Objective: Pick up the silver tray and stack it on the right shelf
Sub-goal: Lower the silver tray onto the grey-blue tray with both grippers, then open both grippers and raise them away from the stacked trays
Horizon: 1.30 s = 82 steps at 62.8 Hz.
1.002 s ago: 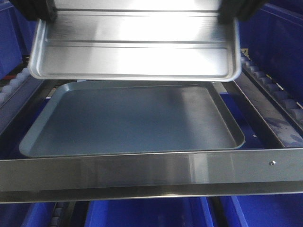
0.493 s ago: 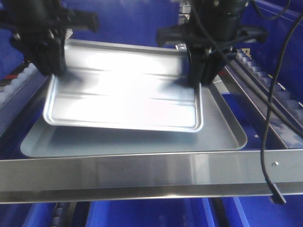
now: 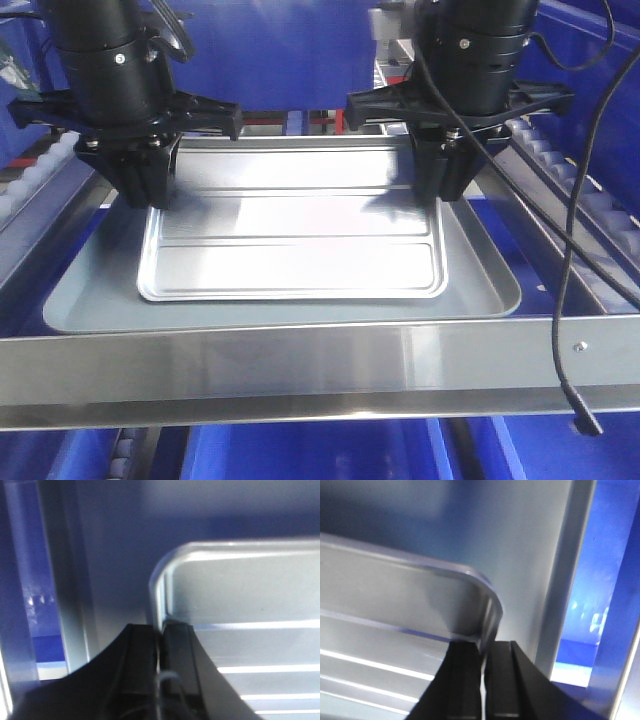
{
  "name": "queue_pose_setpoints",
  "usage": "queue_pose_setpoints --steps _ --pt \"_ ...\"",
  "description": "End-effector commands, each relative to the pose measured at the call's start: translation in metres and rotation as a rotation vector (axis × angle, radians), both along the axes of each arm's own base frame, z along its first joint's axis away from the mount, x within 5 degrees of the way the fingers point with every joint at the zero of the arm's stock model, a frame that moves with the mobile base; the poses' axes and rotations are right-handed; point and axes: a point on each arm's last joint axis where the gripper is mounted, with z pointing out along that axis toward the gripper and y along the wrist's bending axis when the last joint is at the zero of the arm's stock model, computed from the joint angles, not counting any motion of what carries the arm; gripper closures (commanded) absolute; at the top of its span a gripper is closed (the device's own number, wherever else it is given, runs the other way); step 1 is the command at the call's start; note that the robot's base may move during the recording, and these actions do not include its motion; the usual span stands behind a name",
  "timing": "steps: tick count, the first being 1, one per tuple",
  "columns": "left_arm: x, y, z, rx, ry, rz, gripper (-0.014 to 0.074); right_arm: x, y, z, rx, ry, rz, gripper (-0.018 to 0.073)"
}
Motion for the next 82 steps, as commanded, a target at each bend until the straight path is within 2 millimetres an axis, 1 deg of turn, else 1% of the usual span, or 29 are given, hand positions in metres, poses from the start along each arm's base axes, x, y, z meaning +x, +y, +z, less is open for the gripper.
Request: queue_pose_setpoints --steps 1,2,6,7,10,12,20,23,30,35,40,44,48,52,56,59,60,61,63,64,68,73,79,80,81,82 --pt "0.003 0.008 0.032 0.011 -0.105 -0.017 0.0393 0.001 -0.011 0.030 -0.031 -0.101 0.020 0.0215" --pt "0.003 0.008 0.032 0.012 -0.107 -0.018 0.0342 0.001 -0.011 0.030 -0.031 -0.101 0.020 0.0186" --pt "0.003 0.008 0.034 0.014 -0.109 -0.017 0.0216 0.001 -0.011 0.030 -0.031 -0.101 0.020 0.0082" --pt "0.004 0.007 0.035 0.012 -0.112 -0.017 0.0191 0.001 -0.011 0.030 -0.031 -0.101 0.020 0.0052" --pt "0.004 0.007 0.036 0.013 -0.113 -0.015 0.0132 0.001 -0.011 0.030 -0.031 -0.101 0.020 0.0017" --pt "0.004 0.008 0.038 0.014 -0.111 -0.012 0.0110 0.001 -0.011 0.031 -0.030 -0.103 0.020 0.0003" --pt "0.003 0.009 0.045 0.019 -0.107 -0.003 0.0102 -0.002 -0.012 0.039 -0.021 -0.123 0.019 0.0017" --pt "0.001 0.009 0.052 0.014 -0.117 -0.002 0.0102 -0.005 -0.013 0.045 -0.016 -0.134 0.019 0.0028" --pt "-0.008 0.015 0.067 0.008 -0.131 0.008 0.0102 -0.013 -0.017 0.063 0.000 -0.171 0.015 0.0081" --pt "-0.017 0.021 0.080 0.006 -0.142 0.016 0.0113 -0.022 -0.022 0.079 0.011 -0.197 0.011 0.0145" --pt "-0.030 0.029 0.094 0.007 -0.164 0.006 0.0171 -0.032 -0.026 0.093 0.022 -0.223 0.007 0.0214" --pt "-0.041 0.035 0.103 -0.003 -0.184 0.002 0.0239 -0.040 -0.029 0.102 0.032 -0.245 0.007 0.0279" --pt "-0.056 0.044 0.112 -0.007 -0.213 -0.014 0.0340 -0.048 -0.033 0.110 0.043 -0.269 0.007 0.0334" --pt "-0.069 0.052 0.115 -0.004 -0.229 -0.018 0.0459 -0.057 -0.037 0.113 0.045 -0.285 0.012 0.0397" --pt "-0.085 0.062 0.119 -0.002 -0.265 -0.025 0.0586 -0.065 -0.041 0.112 0.039 -0.298 0.025 0.0440" --pt "-0.094 0.068 0.118 0.000 -0.285 -0.033 0.0670 -0.071 -0.044 0.109 0.037 -0.304 0.036 0.0474" --pt "-0.097 0.070 0.115 -0.001 -0.287 -0.037 0.0697 -0.074 -0.045 0.105 0.034 -0.299 0.040 0.0482" --pt "-0.100 0.071 0.114 -0.003 -0.294 -0.040 0.0708 -0.075 -0.045 0.104 0.036 -0.305 0.044 0.0491" --pt "-0.108 0.075 0.114 -0.012 -0.313 -0.046 0.0685 -0.081 -0.047 0.100 0.037 -0.311 0.053 0.0509" --pt "-0.111 0.077 0.110 -0.015 -0.316 -0.052 0.0678 -0.083 -0.048 0.098 0.036 -0.312 0.057 0.0514" --pt "-0.124 0.084 0.106 -0.034 -0.346 -0.065 0.0684 -0.093 -0.051 0.092 0.041 -0.325 0.071 0.0511" --pt "-0.141 0.091 0.095 -0.070 -0.392 -0.090 0.0687 -0.107 -0.055 0.079 0.049 -0.341 0.095 0.0511" --pt "-0.164 0.100 0.090 -0.128 -0.484 -0.121 0.0687 -0.125 -0.061 0.068 0.072 -0.380 0.112 0.0511" --pt "-0.167 0.101 0.087 -0.137 -0.496 -0.128 0.0687 -0.129 -0.063 0.063 0.072 -0.379 0.115 0.0511" --pt "-0.172 0.104 0.088 -0.150 -0.518 -0.131 0.0687 -0.133 -0.064 0.064 0.081 -0.397 0.118 0.0511" --pt "-0.175 0.105 0.085 -0.158 -0.530 -0.137 0.0687 -0.136 -0.066 0.059 0.082 -0.395 0.120 0.0511"
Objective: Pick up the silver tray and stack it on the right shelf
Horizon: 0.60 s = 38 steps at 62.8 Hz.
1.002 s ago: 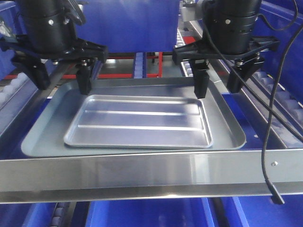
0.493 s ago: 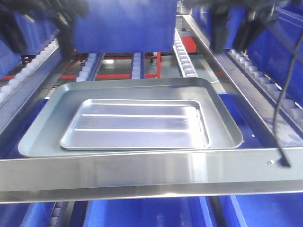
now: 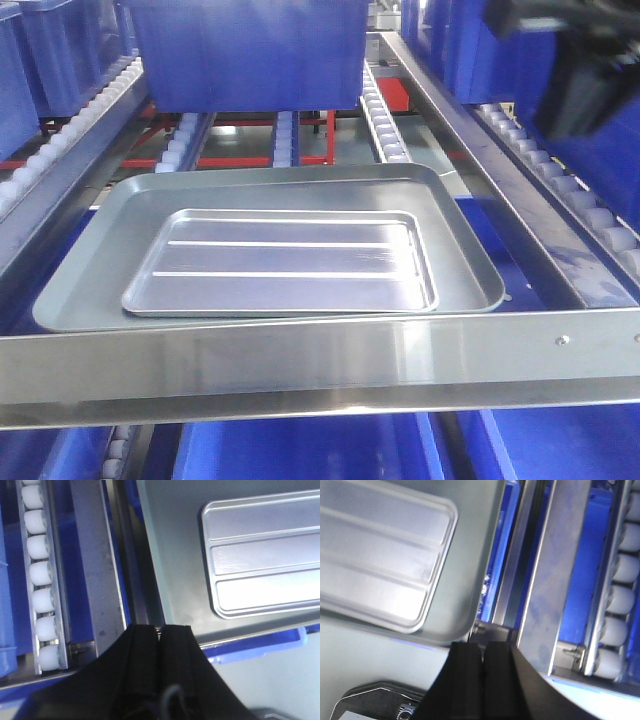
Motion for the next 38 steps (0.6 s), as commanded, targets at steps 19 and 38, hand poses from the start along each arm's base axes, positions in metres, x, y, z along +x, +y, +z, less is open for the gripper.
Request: queue_pose_setpoints --steps 19,38 --pt "-0.087 0.045 0.016 -0.216 -0.402 -0.062 0.0687 -0.084 -0.035 0.005 0.164 -0.409 0.085 0.0511" --pt "-0.145 0.079 0.036 -0.357 -0.659 -0.058 0.0687 -0.155 -0.068 0.039 0.305 -0.748 0.084 0.0511"
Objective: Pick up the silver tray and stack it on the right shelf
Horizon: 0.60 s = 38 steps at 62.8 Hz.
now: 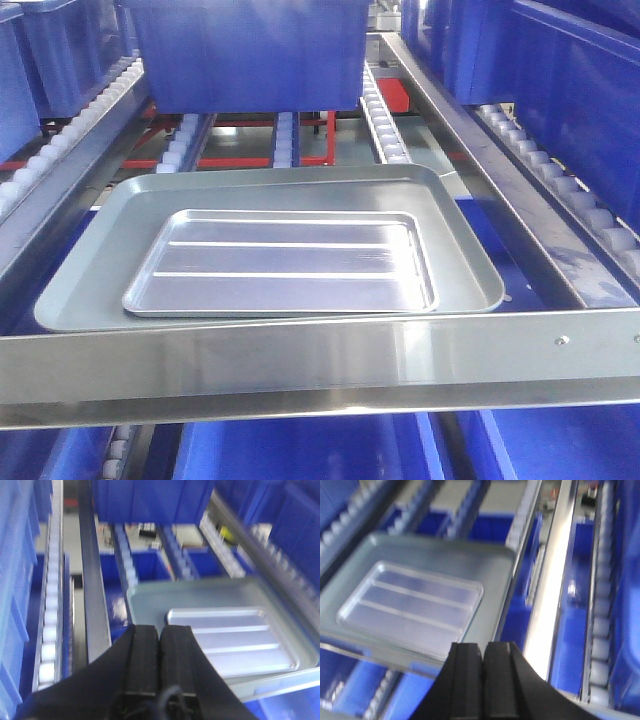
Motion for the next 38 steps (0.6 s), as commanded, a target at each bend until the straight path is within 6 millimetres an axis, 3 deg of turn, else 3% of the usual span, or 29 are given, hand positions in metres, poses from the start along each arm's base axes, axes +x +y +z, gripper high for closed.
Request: queue_pose_setpoints --steps 1,7,38 --pt "-0.011 0.005 0.016 -0.053 -0.127 -0.017 0.0687 -0.013 -0.005 0.023 0.047 -0.186 0.018 0.0511" --pt "-0.016 0.007 0.017 -0.065 -0.149 -0.017 0.0687 -0.024 -0.010 0.029 0.074 -0.246 0.018 0.0511" --pt "-0.016 0.007 0.017 -0.065 -0.149 -0.017 0.0687 -0.024 -0.010 0.028 0.073 -0.242 0.017 0.0511"
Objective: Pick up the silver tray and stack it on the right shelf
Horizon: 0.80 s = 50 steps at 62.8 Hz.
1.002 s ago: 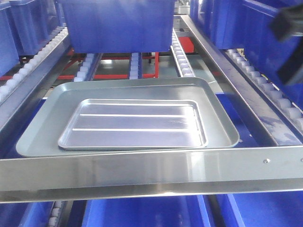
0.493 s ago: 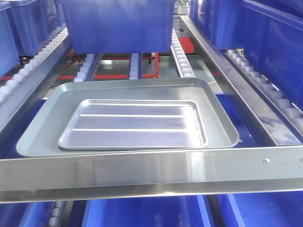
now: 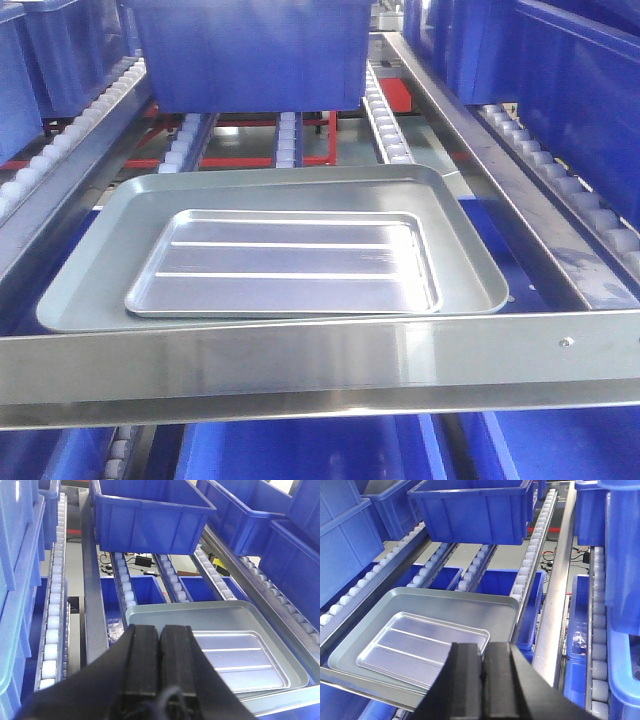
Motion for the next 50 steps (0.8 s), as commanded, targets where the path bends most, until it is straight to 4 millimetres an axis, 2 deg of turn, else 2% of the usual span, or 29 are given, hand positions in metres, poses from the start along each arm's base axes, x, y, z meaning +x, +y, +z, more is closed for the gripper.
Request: queue_pose_setpoints --steps 1,13,22,29,39,50 --pt "-0.001 -0.001 0.015 -0.029 -0.088 -0.018 0.0687 0.000 0.001 0.016 0.014 -0.110 0.014 0.0511" --pt "-0.001 -0.005 0.010 -0.077 -0.046 -0.052 0.0687 0.000 0.001 0.016 0.014 -0.110 0.014 0.0511" --pt "0.001 -0.013 -0.002 0.135 -0.085 -0.125 0.0687 0.000 0.001 0.016 0.014 -0.110 0.014 0.0511" --pt "0.004 -0.017 -0.012 0.193 -0.094 -0.148 0.0687 0.000 0.001 0.016 0.014 -0.110 0.014 0.0511" --pt "0.012 -0.019 -0.027 0.137 -0.114 -0.046 0.0687 0.000 0.001 0.016 0.014 -0.110 0.014 0.0511" --pt "0.015 -0.010 -0.051 0.082 -0.162 0.174 0.0687 0.000 0.001 0.016 0.014 -0.110 0.014 0.0511"
